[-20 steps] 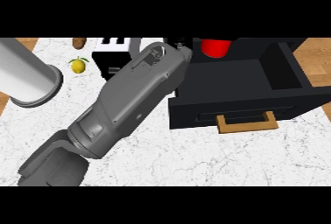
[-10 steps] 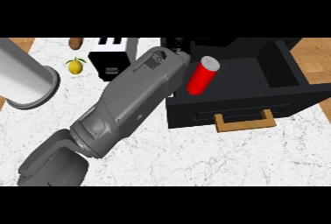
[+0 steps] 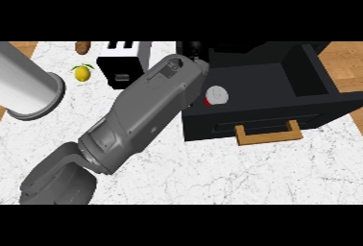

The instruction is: Pick up the can, place it into the drawer and close the drawer

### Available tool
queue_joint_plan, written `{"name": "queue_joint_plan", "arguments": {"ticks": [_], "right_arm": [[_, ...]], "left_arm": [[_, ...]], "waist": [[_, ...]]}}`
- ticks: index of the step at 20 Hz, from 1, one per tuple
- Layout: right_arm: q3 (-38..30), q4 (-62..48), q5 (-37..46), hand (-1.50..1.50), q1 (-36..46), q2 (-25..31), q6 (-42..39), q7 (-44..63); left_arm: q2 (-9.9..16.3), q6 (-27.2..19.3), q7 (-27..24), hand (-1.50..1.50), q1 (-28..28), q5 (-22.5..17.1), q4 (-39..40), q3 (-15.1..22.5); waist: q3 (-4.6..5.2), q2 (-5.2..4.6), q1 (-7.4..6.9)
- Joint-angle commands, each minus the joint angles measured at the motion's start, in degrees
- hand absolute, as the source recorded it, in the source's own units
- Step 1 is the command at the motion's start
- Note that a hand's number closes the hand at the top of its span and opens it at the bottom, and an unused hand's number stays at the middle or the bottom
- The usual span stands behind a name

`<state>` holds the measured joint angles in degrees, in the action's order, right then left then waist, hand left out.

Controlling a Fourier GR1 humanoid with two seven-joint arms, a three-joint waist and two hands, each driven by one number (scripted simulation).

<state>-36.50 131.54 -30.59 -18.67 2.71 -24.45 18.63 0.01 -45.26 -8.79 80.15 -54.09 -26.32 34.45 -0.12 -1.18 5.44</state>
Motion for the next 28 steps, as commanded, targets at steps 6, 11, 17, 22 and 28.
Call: {"name": "queue_joint_plan", "arguments": {"ticks": [6,11,17,22,28], "right_arm": [[-1.83,4.9,12.85,-1.5,2.64,2.78,-3.89,-8.48],[0.83,5.73,18.45,-1.5,6.71,3.7,-4.55,-11.92],[10.09,8.87,35.02,-1.5,11.31,2.63,-3.25,-12.3],[18.44,5.5,47.47,-1.5,17.7,4.07,-1.64,-10.6],[27.38,-4.04,63.32,-1.5,22.08,3.16,3.67,-17.21]], "left_arm": [[-0.01,0.83,-5.92,-1.5,-2.21,-3.34,-1.74,0.18],[-0.01,0.69,-7.03,-1.5,1.06,-4.43,-0.61,-0.3],[-0.01,1.35,-8.25,-1.5,0.98,-5.09,-1.58,-0.38],[-0.01,-1.58,-7.59,-1.5,2.28,-6.16,-1.47,-0.39],[0.45,-1.57,-3.67,-1.5,4.9,-6.13,-1.33,-2.28]], "waist": [[0.03,-0.23,-0.37],[0.03,-0.09,-1.63],[0.12,0.16,-4.09],[0.12,0.32,-4.16],[0.09,0.82,-5.42]]}}
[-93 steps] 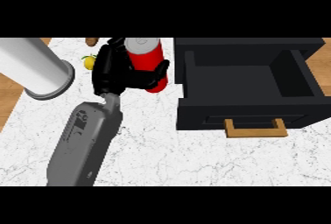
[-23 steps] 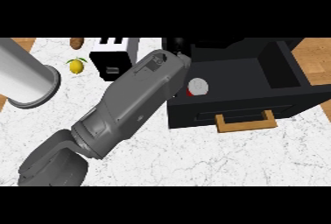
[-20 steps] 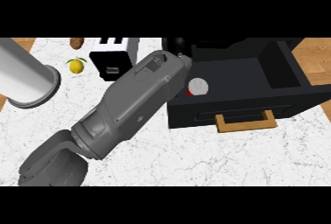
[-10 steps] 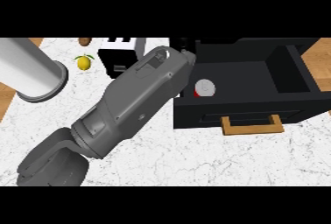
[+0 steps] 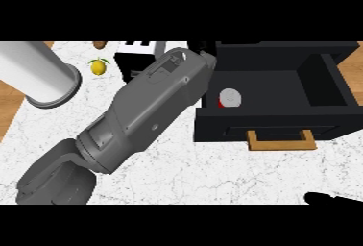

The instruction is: Pick up the can, place it into the drawer and close the drawer

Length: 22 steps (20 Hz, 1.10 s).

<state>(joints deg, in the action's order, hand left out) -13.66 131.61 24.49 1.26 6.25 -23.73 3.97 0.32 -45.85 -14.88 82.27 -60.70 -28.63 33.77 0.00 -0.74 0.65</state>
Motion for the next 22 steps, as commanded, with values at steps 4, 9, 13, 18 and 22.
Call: {"name": "queue_joint_plan", "arguments": {"ticks": [4,9,13,18,22], "right_arm": [[9.85,-13.39,17.8,-1.5,8.81,-0.19,8.38,-3.79],[14.66,-25.27,27.24,-1.5,12.32,0.36,14.7,-8.11],[13.85,-35.03,29.32,-1.5,19.98,3.31,14.8,-9.12],[17.27,-49.84,38.52,-1.5,27.99,2.96,20.07,-8.65],[15.3,-61.69,41.27,-1.5,30.83,1.14,28.99,-9.65]], "left_arm": [[0.1,-0.8,1.85,-1.5,-0.99,2.09,-1.04,-0.76],[3.64,-0.63,5.45,-1.5,-2.46,3.52,-5.11,0.1],[4.99,-1.69,6.86,-1.5,-4.12,5.63,-6.84,0.92],[7.59,-1.65,7.23,-1.5,-6.09,6.79,-9.65,0.86],[10.61,-2.32,11.93,-1.5,-6.58,7.73,-13.82,1.22]], "waist": [[0.0,0.45,-1.42],[0.0,0.68,-2.36],[0.0,0.73,-2.35],[0.01,0.48,-3.32],[-0.04,0.62,-3.38]]}}
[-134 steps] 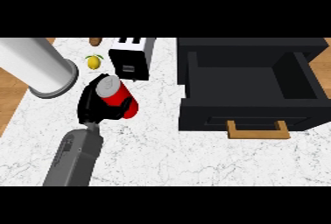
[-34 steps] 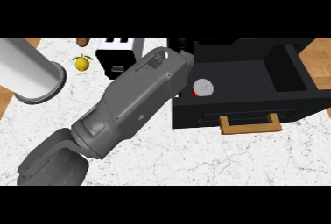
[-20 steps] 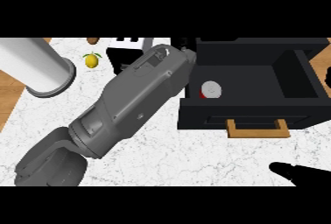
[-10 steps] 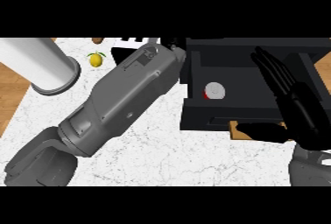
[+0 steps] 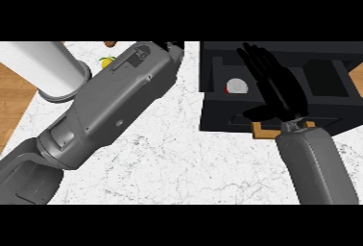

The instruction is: Pick up the can, place it into the drawer and close the drawer

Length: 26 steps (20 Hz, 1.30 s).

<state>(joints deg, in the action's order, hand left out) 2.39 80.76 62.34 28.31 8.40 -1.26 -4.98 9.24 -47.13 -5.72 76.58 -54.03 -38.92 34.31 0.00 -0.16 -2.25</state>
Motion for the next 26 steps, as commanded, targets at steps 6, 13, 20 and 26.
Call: {"name": "queue_joint_plan", "arguments": {"ticks": [6,13,20,26], "right_arm": [[-2.22,-25.28,7.06,-1.5,9.94,-1.46,12.87,-0.24],[-5.45,-40.89,10.68,-1.5,15.25,-0.59,25.7,-1.42],[-8.7,-50.82,10.77,-1.5,21.47,-0.15,33.17,-2.56],[-10.84,-58.55,11.61,-1.5,28.04,0.78,38.21,-2.35]], "left_arm": [[6.34,-2.6,4.93,-1.5,-5.13,3.4,-10.06,0.44],[9.12,-1.88,7.46,-1.5,-7.94,4.3,-16.07,0.29],[12.22,-1.16,9.39,-1.5,-10.06,5.51,-18.7,-1.02],[15.45,-0.43,11.93,-1.5,-11.1,6.36,-22.57,-1.46]], "waist": [[-0.04,0.02,-0.13],[-0.08,-0.31,-1.63],[-0.1,-0.71,-1.37],[-0.11,-0.93,-2.22]]}}
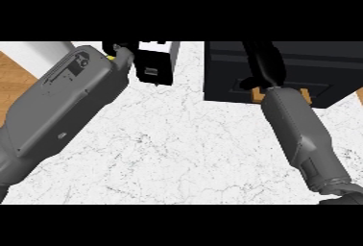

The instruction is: Pick up the can, place it into the drawer and close the drawer

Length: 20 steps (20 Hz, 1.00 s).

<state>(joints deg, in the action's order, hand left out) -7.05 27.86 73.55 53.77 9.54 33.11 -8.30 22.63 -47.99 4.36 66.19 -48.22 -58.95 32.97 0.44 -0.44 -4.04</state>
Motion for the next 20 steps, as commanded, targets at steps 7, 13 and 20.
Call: {"name": "queue_joint_plan", "arguments": {"ticks": [7,13,20], "right_arm": [[-3.26,-11.58,0.7,-1.5,10.36,1.58,5.4,2.51],[-3.97,-14.18,1.2,-1.5,15.21,3.55,4.48,4.43],[-6.32,-16.99,-1.8,-1.5,17.49,4.97,-0.99,-2.62]], "left_arm": [[4.03,2.05,2.29,-1.5,-2.2,1.28,-5.33,-1.19],[3.65,-0.49,4.23,-1.5,-2.94,2.61,-8.22,-0.05],[6.49,1.71,5.9,-1.5,-3.92,1.83,-9.98,-2.08]], "waist": [[-0.53,-1.27,-1.54],[-0.55,-1.2,-1.84],[-0.58,-1.6,-2.45]]}}
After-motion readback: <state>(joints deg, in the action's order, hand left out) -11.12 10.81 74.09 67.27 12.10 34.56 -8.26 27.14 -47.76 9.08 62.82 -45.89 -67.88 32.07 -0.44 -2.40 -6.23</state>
